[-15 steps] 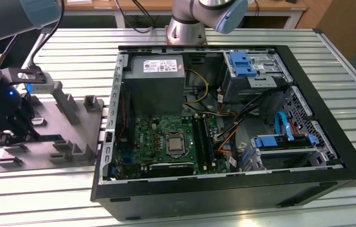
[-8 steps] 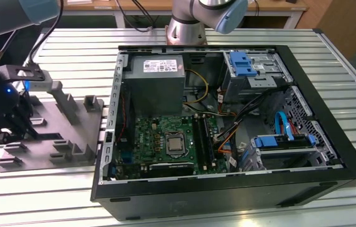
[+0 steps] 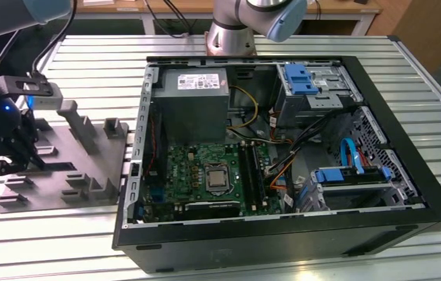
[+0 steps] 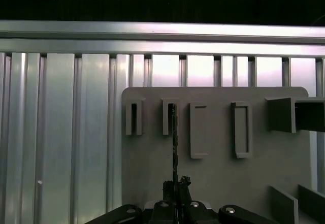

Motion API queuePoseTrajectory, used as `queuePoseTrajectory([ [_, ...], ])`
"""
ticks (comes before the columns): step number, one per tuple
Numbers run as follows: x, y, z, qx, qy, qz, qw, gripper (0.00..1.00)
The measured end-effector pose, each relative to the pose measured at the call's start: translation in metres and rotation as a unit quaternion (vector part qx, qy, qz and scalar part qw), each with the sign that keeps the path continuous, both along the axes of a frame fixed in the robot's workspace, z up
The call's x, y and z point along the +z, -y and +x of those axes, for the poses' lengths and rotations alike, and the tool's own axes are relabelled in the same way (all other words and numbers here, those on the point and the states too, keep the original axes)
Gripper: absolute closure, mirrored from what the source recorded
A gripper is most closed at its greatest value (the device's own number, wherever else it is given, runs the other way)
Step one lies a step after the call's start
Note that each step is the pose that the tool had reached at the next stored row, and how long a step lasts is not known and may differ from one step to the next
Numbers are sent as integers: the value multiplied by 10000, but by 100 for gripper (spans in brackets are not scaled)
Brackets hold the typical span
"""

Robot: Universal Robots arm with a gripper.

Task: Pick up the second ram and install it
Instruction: 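Pick up the second ram and move it above second insertion slot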

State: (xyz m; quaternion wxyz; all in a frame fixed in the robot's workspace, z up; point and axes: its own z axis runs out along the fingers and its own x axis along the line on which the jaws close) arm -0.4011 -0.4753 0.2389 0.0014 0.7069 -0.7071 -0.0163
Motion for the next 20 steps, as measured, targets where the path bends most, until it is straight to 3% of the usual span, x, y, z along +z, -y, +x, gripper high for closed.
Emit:
queuePoseTrajectory([
  [20,173,0,0,0,0,10,10000,86],
])
